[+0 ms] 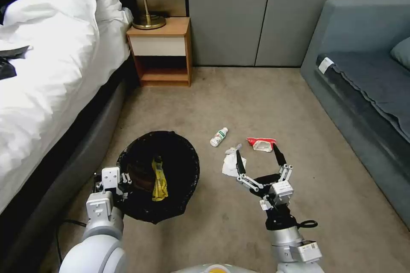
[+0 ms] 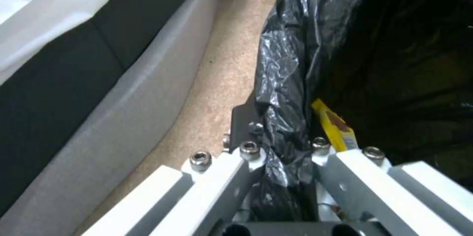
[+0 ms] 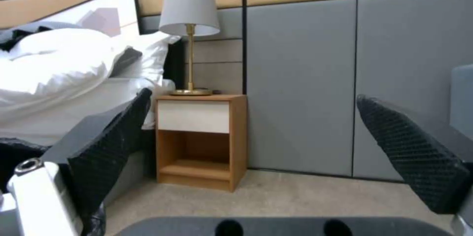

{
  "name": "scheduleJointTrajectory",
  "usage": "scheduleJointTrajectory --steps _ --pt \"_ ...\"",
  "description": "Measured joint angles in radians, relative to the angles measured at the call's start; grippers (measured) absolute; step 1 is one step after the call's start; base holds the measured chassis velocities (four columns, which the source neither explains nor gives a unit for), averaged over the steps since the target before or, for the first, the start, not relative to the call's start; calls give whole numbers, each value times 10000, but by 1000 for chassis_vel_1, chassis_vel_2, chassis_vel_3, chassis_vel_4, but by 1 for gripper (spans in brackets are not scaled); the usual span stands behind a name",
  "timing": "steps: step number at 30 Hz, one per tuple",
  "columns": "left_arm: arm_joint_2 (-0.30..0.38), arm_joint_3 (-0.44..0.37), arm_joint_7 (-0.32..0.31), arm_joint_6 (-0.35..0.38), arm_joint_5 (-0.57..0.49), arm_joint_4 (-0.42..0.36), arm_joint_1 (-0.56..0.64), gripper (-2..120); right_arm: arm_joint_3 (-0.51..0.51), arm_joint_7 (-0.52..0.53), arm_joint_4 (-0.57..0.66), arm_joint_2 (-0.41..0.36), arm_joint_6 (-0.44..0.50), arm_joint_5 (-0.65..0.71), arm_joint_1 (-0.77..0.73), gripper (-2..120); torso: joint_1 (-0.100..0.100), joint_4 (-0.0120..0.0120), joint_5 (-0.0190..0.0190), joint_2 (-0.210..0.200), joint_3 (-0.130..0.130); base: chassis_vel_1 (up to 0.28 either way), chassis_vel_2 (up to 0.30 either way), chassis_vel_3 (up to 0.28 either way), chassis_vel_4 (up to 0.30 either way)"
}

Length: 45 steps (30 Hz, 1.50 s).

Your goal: Pick up the trash bin, then pick up the garbage from the floor and place it into the trash bin.

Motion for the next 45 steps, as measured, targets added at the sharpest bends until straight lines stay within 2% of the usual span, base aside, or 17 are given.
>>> scheduleJointTrajectory --steps 2,4,5,8,9,13,15,17,18,21,22,24,25,27,31,35,45 --pt "1 0 1 0 -1 8 2 0 0 11 -151 -52 -213 -26 222 100 0 0 0 0 0 0 0 0 0" --pt "6 1 3 0 -1 31 11 0 -83 134 -566 -193 -1008 76 775 100 1 1 0 0 0 0 0 0 0" --pt "6 1 3 0 -1 31 11 0 -83 134 -566 -193 -1008 76 775 100 1 1 0 0 0 0 0 0 0" --pt "12 16 5 0 9 95 7 0 -314 329 -1375 -365 -2377 549 1719 100 0 1 0 1 0 0 0 0 0" --pt "12 16 5 0 9 95 7 0 -314 329 -1375 -365 -2377 549 1719 100 0 1 0 1 0 0 0 0 0" --pt "138 76 6 58 -51 285 -161 0 -636 876 -2933 -399 -4684 1611 3067 100 1 3 1 0 1 0 0 0 0" --pt "170 87 5 78 -80 330 -199 0 -650 951 -3296 -376 -5066 1800 3271 100 1 -2 -1 0 1 0 0 0 0" --pt "183 72 4 91 -123 394 -170 0 -725 1083 -4612 -262 -5889 2173 4022 100 1 -2 0 0 1 0 0 0 0" --pt "183 72 4 91 -123 394 -170 0 -725 1083 -4612 -262 -5889 2173 4022 100 1 -2 0 0 1 0 0 0 0" --pt "175 -47 -9 100 -138 400 -126 0 -780 1051 -6502 -58 -6236 2004 5060 100 1 3 2 0 1 0 0 0 0" --pt "175 -47 -9 100 -138 400 -126 0 -780 1051 -6502 -58 -6236 2004 5060 100 1 3 2 0 1 0 0 0 0" --pt "153 -83 -15 117 -144 401 -112 0 -760 916 -7608 74 -6180 1799 5643 100 1 1 0 0 1 0 0 0 0" --pt "153 -83 -15 117 -144 401 -112 0 -760 916 -7608 74 -6180 1799 5643 100 1 1 0 0 1 0 0 0 0" --pt "123 -92 -21 120 -142 401 -79 0 -687 774 -8625 166 -6021 1593 6058 100 1 1 1 0 2 0 0 0 0" --pt "83 -88 -25 120 -127 401 -56 0 -534 544 -9739 232 -5710 1457 6460 100 1 0 2 0 2 0 0 0 0" --pt "19 -8 -30 110 -65 467 -60 0 -389 135 -10522 222 -5345 1530 6869 100 2 0 0 0 1 0 0 0 0" --pt "-18 113 -34 72 28 429 11 0 -461 -413 -11098 294 -5048 1542 7359 100 1 1 0 -1 1 0 0 0 0"
